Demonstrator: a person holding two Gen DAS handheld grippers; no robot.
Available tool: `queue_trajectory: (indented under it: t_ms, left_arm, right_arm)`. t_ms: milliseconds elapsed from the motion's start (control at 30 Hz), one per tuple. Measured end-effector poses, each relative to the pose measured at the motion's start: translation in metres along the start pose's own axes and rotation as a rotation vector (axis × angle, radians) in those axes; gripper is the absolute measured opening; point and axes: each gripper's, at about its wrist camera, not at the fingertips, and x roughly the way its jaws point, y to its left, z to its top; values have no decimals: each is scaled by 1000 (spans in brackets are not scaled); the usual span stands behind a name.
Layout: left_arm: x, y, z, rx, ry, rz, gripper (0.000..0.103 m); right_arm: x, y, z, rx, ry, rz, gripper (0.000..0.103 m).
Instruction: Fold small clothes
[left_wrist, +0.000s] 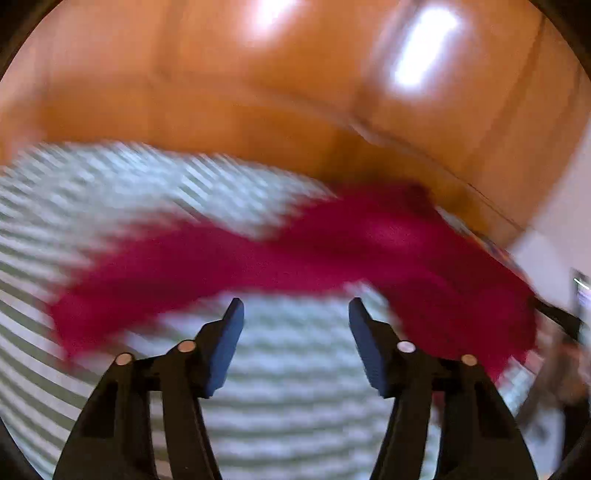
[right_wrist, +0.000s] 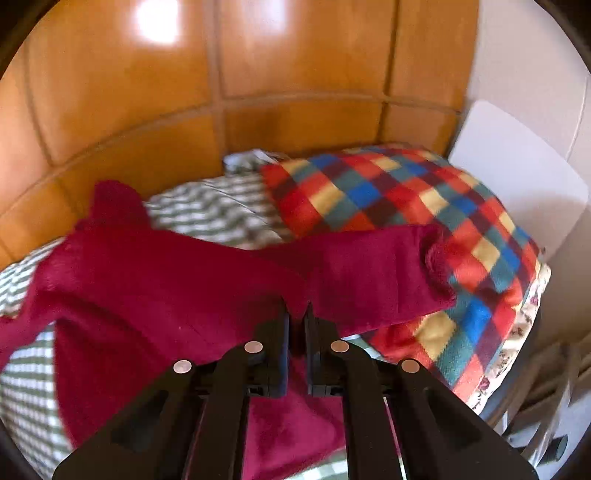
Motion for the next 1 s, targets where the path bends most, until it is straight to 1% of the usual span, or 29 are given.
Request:
queue_trajectory:
  t_ms: [33,67,100,133,200,233,267,300,367,400,433,467,500,567,633,700,800,867,967,1000]
  left_arm:
    - [18,-18,-13,11,59,-63,50]
    - [31,-31,-22,14,97,-101,49]
    - [49,-48,-34,10,152,-155,48]
    - [63,-63,-42,7,194,-195,48]
    - [81,-88,-53,11,238,-233,49]
    - [91,-101,-57,15,255,-241,52]
    - [102,-113,-61,17,276,-249,52]
    - [112,-124,-65,10,303,-254,49]
    - [122,-137,-70,28,326,-255,30]
    - [123,-141,-71,46,331,-255,10]
    - [122,-144,-69,66,325,-249,7]
    - [116,-145,-64,78,301,-248,7]
    - [107,-143,-60,91,275,-248,6]
    - [76,-127,-50,119,206,-237,6]
    - [41,-103,-43,151,157,-195,6]
    - [16,-81,-42,173,136,-157,6]
    - [-27,-35,-61,182,139,-63,6]
    - [-44,-9,-81,152,164,-18,6]
    - [-59,20,-117,84,205,34,6]
    - [-63,29,-128,57,212,44,6]
  right_arm:
    - [8,-2,-1,13,11,1,6]
    - [14,-2,-2,15,15,-1,6]
    - [21,1,-3,10,16,-2,6]
    - [21,2,-5,5,16,0,6]
    - [21,9,-7,-18,14,0,6]
    - [20,14,-9,-23,14,1,6]
    - [21,14,-8,-25,14,5,6]
    - [20,14,-8,-26,15,9,6]
    - [18,12,-7,-25,15,23,6]
    - [16,12,-7,-24,15,30,6]
    - [12,11,-7,-22,12,43,6]
    - [8,10,-7,-19,8,60,6]
    - [3,9,-8,-15,5,74,6]
    - [-10,7,-11,-11,1,130,6]
    - [-23,11,-20,-31,10,195,6]
    - [-37,24,-40,-81,28,257,6]
    - [-48,44,-74,-136,81,348,6]
    - [-51,65,-109,-198,150,400,5]
    - [-48,91,-157,-274,246,420,6]
    - [-47,94,-165,-280,265,424,6]
